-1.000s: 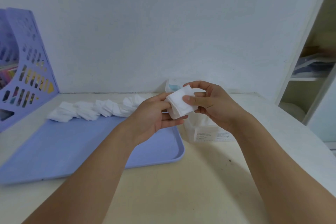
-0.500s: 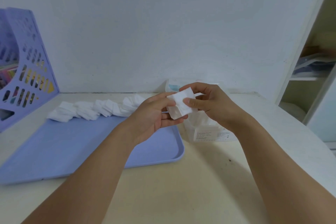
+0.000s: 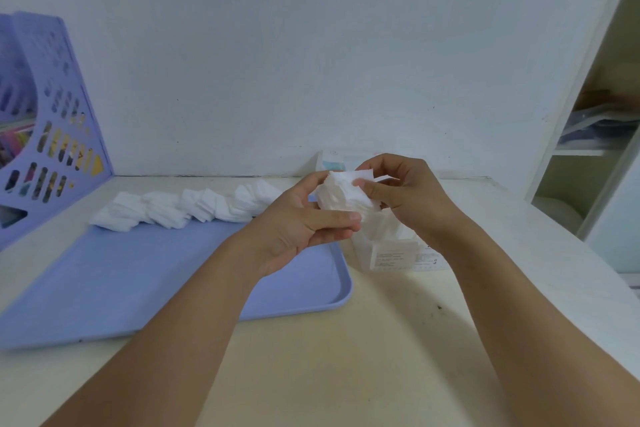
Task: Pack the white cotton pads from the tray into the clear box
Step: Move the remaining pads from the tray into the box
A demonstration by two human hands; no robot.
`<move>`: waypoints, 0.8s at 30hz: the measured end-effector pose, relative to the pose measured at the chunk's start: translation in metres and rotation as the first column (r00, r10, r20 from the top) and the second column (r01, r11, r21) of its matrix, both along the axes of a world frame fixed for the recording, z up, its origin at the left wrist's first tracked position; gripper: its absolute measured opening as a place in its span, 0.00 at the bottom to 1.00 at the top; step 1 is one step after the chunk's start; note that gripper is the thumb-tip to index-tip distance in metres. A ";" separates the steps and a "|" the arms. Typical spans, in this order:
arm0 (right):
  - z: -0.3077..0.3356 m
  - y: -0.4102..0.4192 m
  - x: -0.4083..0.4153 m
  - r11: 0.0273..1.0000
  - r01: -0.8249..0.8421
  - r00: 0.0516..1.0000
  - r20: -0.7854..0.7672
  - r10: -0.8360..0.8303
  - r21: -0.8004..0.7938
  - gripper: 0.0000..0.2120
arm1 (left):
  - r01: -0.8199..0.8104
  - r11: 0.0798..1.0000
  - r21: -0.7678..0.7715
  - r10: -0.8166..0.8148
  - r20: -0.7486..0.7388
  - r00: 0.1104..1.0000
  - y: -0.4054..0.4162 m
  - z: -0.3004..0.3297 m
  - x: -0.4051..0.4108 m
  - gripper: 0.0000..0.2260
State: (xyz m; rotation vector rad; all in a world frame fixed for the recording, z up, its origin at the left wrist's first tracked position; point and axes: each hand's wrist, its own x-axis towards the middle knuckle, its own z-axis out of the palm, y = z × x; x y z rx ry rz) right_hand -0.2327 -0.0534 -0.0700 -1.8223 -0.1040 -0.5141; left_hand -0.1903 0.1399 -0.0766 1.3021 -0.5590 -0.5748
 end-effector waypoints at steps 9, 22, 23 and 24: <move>0.004 0.003 -0.005 0.976 0.010 0.997 0.077 0.007 -0.218 0.04 | -0.044 0.996 0.075 0.039 0.069 0.997 -0.001 0.000 0.000 0.15; 0.002 -0.004 -0.004 0.973 -0.115 0.987 0.086 0.134 -0.199 0.06 | -0.062 0.996 0.070 0.058 0.048 0.997 -0.002 0.000 -0.001 0.17; 0.001 -0.003 -0.003 0.974 -0.116 0.987 0.089 0.135 -0.196 0.09 | -0.064 0.995 0.070 0.060 0.050 0.997 -0.002 0.000 -0.001 0.17; 0.000 -0.003 -0.002 0.975 -0.109 0.988 0.087 0.127 -0.193 0.11 | -0.061 0.996 0.072 0.057 0.053 0.997 -0.002 0.000 -0.001 0.16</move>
